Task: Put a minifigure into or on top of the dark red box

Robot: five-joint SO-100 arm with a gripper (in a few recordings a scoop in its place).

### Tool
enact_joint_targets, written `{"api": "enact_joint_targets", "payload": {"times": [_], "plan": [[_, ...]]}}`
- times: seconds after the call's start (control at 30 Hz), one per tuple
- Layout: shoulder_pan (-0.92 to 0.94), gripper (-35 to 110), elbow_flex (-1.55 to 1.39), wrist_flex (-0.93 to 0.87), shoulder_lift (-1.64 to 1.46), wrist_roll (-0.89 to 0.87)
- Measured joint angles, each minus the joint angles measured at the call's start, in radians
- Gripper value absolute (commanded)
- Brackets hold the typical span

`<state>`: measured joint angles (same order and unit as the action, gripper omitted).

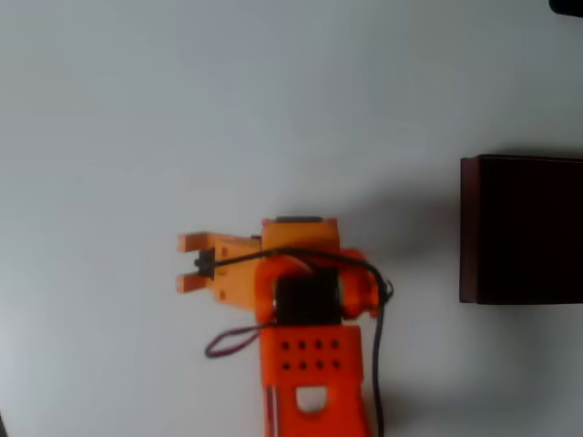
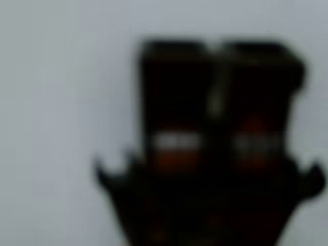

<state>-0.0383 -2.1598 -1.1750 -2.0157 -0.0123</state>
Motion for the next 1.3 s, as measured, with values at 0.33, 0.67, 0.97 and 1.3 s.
{"api": "enact_joint_targets", "payload": {"times": [0.33, 0.67, 0.97, 1.3], "plan": [[0.158, 0, 0.141, -0.307, -0.225, -0.063], [0.416, 0, 0.428, -0.388, -0.100, -0.207], [0.676, 0, 0.792, -0.387, 0.397, -0.325], [0.821, 18, 1.266, -0.453, 0.936, -0.328]]}}
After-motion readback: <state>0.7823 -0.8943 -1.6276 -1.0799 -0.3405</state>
